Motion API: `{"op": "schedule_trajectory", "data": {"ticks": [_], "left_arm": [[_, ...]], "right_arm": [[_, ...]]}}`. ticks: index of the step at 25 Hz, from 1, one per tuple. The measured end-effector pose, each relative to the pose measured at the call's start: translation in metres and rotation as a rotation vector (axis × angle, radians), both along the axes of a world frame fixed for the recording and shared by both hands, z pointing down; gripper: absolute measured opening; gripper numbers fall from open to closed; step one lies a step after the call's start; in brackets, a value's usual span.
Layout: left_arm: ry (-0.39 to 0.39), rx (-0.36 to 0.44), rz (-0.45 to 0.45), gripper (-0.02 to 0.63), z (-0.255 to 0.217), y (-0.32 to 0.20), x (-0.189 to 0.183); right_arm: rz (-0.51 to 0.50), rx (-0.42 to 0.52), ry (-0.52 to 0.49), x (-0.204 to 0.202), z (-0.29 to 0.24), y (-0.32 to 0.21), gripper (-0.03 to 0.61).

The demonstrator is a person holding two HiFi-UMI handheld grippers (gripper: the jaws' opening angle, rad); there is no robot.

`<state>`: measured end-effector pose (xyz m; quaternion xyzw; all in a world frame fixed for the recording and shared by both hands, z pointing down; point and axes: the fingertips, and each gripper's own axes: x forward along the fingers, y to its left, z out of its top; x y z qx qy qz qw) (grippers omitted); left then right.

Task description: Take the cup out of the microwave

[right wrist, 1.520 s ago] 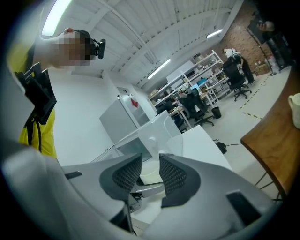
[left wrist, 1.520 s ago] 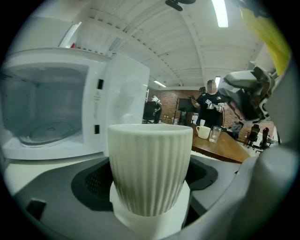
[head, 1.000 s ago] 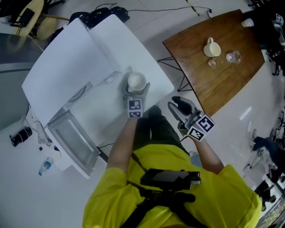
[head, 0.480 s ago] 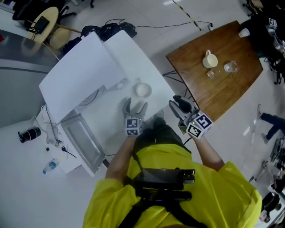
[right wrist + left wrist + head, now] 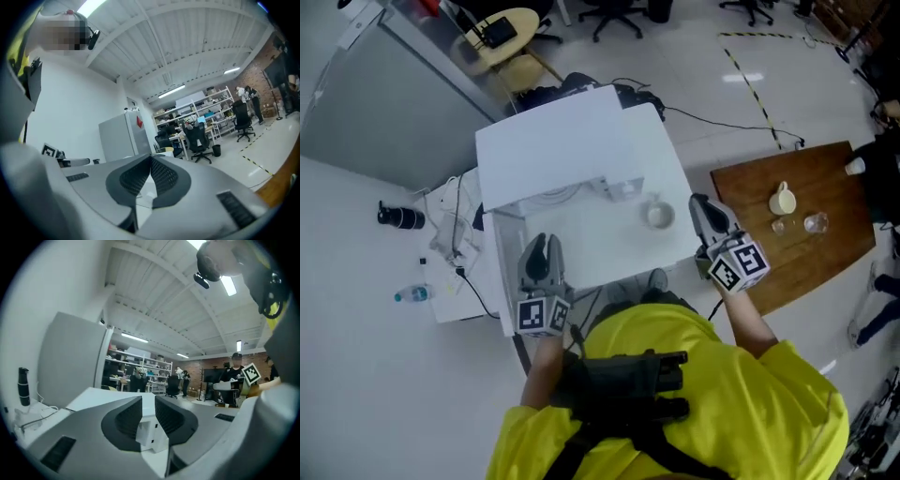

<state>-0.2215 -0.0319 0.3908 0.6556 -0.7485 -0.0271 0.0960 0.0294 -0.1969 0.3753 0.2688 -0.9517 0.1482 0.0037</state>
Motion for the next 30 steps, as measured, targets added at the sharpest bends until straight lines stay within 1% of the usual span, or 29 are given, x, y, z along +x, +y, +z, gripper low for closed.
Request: {"op": "schedule_trajectory", "data": {"ticks": [2,4,8,10,14,19,22,30], "left_arm": [[-0.011,0.006,-0.076,0.081,-0.013,0.024,-0.020],[-0.021,-0.015,-0.133,0.081,-0.018,0.048,-0.032],[-0.005,-0.072,-0.183,0.080,-0.027,0.083,-0.043],[0.007,-0.070,-0.190,0.080,-0.033,0.091,-0.046],[0.032,-0.012,-0.185,0.081,-0.041,0.094,-0.052],[0.031,-0.027,-0.174,0.081,-0.040,0.088,-0.054],[0.045,-0.043,-0.171,0.080,-0.037,0.085,-0.056],[0.034,-0.031,-0.133,0.081,-0.047,0.076,-0.051]], "right_arm": [[-0.051,0.032,-0.017,-0.014,-0.016,0.006,0.005],[-0.081,0.048,-0.024,-0.022,-0.027,0.017,0.005],[-0.086,0.045,-0.018,-0.026,-0.034,0.029,0.005],[-0.101,0.059,-0.010,-0.028,-0.035,0.033,0.003],[-0.123,0.065,-0.018,-0.029,-0.038,0.038,0.003],[-0.108,0.071,-0.005,-0.024,-0.040,0.039,0.003],[-0.102,0.069,-0.004,-0.024,-0.040,0.040,0.003],[-0.085,0.070,-0.013,-0.023,-0.043,0.041,0.003]]}}
